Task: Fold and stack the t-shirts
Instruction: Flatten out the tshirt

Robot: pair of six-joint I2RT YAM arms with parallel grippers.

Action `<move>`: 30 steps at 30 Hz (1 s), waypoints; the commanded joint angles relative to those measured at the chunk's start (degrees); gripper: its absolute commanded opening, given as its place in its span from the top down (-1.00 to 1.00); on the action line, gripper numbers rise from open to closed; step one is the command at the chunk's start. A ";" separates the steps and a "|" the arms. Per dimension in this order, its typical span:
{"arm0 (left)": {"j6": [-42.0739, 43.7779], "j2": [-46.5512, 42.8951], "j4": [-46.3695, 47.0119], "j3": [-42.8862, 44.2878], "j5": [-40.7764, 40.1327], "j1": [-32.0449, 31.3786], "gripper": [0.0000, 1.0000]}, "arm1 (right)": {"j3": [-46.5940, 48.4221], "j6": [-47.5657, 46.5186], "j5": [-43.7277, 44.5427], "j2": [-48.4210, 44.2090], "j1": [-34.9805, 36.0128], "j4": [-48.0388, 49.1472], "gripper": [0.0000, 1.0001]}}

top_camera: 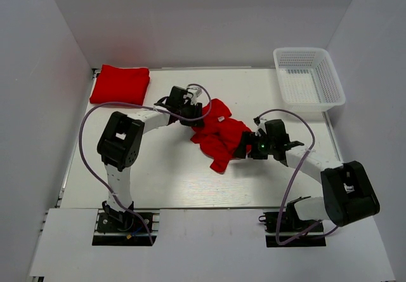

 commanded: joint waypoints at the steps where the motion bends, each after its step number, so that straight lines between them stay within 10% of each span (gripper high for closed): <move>1: 0.58 0.68 1.74 2.70 1.49 -0.15 0.02 | 2.31 1.60 2.94 3.04 -0.08 4.95 -0.81; 5: 0.58 1.91 2.88 3.32 2.82 -0.15 0.93 | 4.41 2.48 1.00 7.34 0.10 9.16 -0.78; 14: -1.18 -7.04 12.01 -3.60 1.41 0.99 1.00 | 7.32 0.21 4.77 7.19 0.10 8.91 1.00; 30: 8.75 -28.67 14.83 11.49 -17.65 0.99 1.00 | 42.26 -26.60 25.17 -5.75 -0.53 -3.38 1.00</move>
